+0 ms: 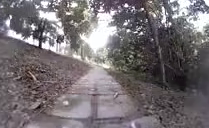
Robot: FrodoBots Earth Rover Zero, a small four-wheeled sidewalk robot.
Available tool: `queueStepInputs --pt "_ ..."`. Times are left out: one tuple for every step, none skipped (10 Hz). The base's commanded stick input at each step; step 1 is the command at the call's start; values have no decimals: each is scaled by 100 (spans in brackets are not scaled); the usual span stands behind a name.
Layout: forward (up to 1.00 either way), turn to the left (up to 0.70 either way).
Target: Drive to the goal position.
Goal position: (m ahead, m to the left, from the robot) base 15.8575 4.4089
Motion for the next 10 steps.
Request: queueStepInputs --pt "70 0" --pt "70 0" --pt "70 0" --pt "70 0" --pt "70 0" --pt "70 0" --pt "70 0" --pt "70 0" --pt "70 0" --pt "70 0"
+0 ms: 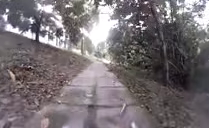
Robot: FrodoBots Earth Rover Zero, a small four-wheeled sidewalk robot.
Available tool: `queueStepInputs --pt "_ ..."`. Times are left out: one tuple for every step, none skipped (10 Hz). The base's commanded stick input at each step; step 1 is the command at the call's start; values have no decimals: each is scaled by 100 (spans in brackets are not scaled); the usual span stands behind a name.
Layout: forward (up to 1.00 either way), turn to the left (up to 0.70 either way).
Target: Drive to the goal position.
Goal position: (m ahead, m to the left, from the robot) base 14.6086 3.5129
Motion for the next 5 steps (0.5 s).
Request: queueStepInputs --pt "70 0" --pt "70 0" --pt "70 0" --pt "70 0" --pt "70 0"
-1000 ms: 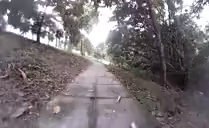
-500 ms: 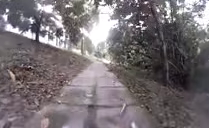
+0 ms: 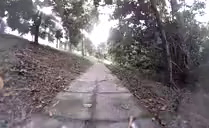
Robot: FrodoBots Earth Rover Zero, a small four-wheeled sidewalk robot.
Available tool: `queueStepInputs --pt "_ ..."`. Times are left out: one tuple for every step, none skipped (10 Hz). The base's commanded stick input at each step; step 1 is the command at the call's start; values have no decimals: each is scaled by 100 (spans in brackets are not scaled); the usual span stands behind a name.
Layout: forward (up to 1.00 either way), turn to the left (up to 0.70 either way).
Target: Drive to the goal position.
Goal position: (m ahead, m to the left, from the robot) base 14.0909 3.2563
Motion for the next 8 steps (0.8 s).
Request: queueStepInputs --pt "70 0" --pt "70 0" --pt "70 0" --pt "70 0" --pt "70 0" --pt "70 0" --pt "70 0" --pt "70 0"
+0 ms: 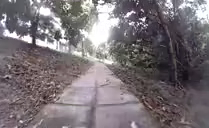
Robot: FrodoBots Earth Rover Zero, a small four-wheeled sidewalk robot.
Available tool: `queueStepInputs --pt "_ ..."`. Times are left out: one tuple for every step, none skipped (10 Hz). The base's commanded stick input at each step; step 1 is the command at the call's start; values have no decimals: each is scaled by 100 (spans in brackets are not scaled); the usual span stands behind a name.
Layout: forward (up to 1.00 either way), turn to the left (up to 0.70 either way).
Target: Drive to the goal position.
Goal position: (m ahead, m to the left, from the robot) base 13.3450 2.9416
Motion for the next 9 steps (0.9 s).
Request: queueStepInputs --pt "70 0" --pt "70 0" --pt "70 0" --pt "70 0" --pt "70 0" --pt "70 0" --pt "70 0" --pt "70 0" --pt "70 0"
